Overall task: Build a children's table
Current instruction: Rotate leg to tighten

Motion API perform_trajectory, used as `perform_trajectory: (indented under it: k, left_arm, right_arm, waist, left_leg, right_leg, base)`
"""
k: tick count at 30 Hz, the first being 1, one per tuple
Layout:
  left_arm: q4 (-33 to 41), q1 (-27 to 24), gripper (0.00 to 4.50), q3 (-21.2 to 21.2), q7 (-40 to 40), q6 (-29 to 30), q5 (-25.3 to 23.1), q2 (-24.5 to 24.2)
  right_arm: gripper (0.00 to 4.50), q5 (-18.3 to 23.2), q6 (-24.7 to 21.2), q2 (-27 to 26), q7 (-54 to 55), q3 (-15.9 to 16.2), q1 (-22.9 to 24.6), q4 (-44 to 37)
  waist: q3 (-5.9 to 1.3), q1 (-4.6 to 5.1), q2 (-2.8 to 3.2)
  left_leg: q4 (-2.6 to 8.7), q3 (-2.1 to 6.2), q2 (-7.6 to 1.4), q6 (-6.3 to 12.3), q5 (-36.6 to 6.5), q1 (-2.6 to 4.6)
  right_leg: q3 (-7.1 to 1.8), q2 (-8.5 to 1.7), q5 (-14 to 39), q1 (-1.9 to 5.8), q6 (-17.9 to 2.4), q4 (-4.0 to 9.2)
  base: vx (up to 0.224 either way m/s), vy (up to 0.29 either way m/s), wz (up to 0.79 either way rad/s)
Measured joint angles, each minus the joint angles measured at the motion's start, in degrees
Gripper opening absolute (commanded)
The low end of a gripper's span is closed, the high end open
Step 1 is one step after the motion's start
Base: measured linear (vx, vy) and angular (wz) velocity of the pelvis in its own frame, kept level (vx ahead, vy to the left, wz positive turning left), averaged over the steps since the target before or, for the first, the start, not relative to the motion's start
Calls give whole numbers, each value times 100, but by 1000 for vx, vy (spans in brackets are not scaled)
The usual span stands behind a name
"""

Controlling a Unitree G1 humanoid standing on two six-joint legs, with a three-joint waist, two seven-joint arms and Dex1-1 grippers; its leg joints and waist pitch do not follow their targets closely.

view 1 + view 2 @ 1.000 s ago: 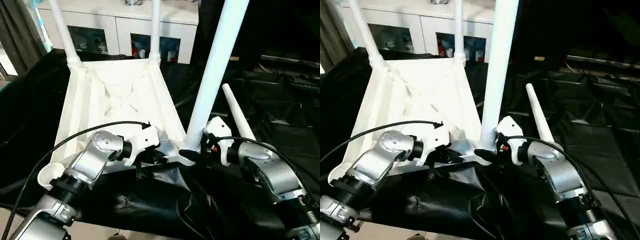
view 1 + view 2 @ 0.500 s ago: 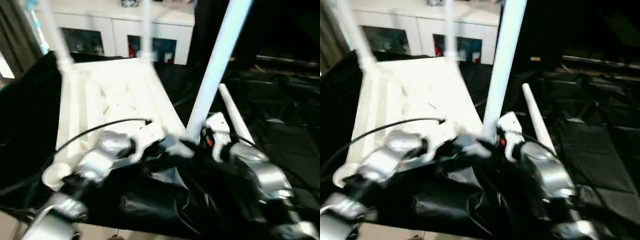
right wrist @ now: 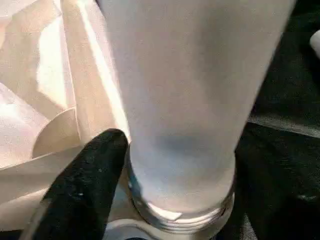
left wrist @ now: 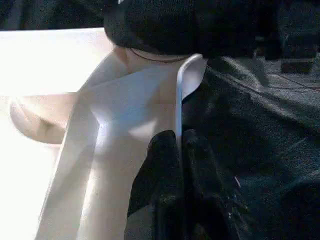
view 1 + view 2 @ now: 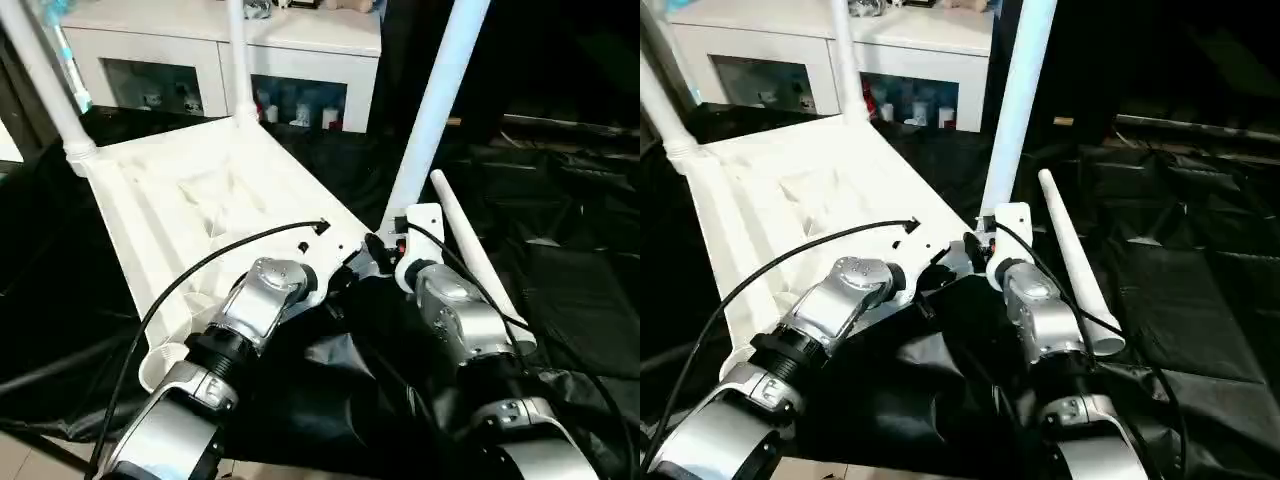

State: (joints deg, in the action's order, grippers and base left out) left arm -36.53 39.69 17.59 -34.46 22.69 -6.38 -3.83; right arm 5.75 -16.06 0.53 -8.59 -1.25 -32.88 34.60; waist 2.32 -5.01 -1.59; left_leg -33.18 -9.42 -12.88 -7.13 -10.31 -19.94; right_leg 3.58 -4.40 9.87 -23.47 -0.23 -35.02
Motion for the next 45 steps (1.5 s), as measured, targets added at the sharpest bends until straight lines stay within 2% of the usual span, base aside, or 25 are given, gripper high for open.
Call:
perform_trajectory:
  k: [4, 11, 13, 20, 27, 33, 39, 42, 45]
  left_arm:
    - [4, -52, 0, 81, -302, -367, -3, -226]
    - [318, -230, 0, 149, -1270, -767, 75, -790]
    - [619, -410, 0, 225, -1801, -955, 174, -1127]
    - [1075, -690, 0, 348, -2810, -1131, 422, -1533]
    - [1236, -803, 0, 348, -3076, -1149, 498, -1672]
    - [1277, -827, 0, 346, -3105, -1151, 499, -1689]
    - [1276, -829, 0, 346, -3105, -1151, 498, -1689]
    - [1273, -834, 0, 339, -3091, -1149, 496, -1689]
    - [1159, -786, 0, 263, -2777, -1042, 420, -1550]
  right_arm:
    - [365, -68, -39, 304, -621, 238, 67, -98]
    - [365, -95, -142, 1217, -2156, 816, 531, -873]
    - [365, -38, -162, 1562, -2763, 989, 761, -1295]
    - [365, 305, -385, 2097, -3834, 1193, 1068, -2116]
    - [365, 362, -489, 2238, -4146, 1254, 1157, -2330]
    - [304, 363, -508, 2257, -4194, 1307, 1228, -2333]
    - [279, 359, -511, 2240, -4171, 1303, 1238, -2334]
    - [275, 370, -529, 2191, -4101, 1283, 1260, -2340]
    - [274, 358, -632, 1751, -3520, 1045, 1311, -2259]
  waist:
    - [3, -7, 3]
    - [9, -34, 14]
    - [10, -45, 15]
    - [18, -149, 27]
    - [18, -145, 26]
    - [18, -146, 27]
    - [18, -146, 26]
    - [18, -140, 26]
    - [18, -123, 27]
  left_leg:
    - [18, 2, 0, 0, 0, -2]
    - [27, -1, 0, 28, 16, -25]
    - [31, -4, 0, 37, 10, -35]
    - [36, -8, -1, 39, 13, -23]
    - [35, -9, -1, 38, 14, -23]
    - [35, -9, -1, 38, 14, -25]
    - [35, -9, -1, 38, 14, -25]
    - [35, -10, -1, 38, 14, -25]
    - [34, -11, -1, 37, 15, -20]
  right_leg:
    - [5, 0, -1, -8, 1, -2]
    - [6, -1, -15, -30, -25, 6]
    - [6, -2, -8, -33, -25, 8]
    - [5, -4, -5, -43, -25, 7]
    - [4, -4, -5, -41, -24, 3]
    - [4, -4, -4, -43, -23, 4]
    - [4, -4, -4, -41, -23, 3]
    - [4, -4, -5, -40, -23, 3]
    - [2, -3, -6, -32, -24, -2]
  base:
    - [0, 0, 0]
    - [0, 0, 0]
    - [0, 0, 0]
    - [0, 0, 0]
    - [0, 0, 0]
    - [0, 0, 0]
    - [0, 0, 0]
    - [0, 0, 0]
    - [0, 0, 0]
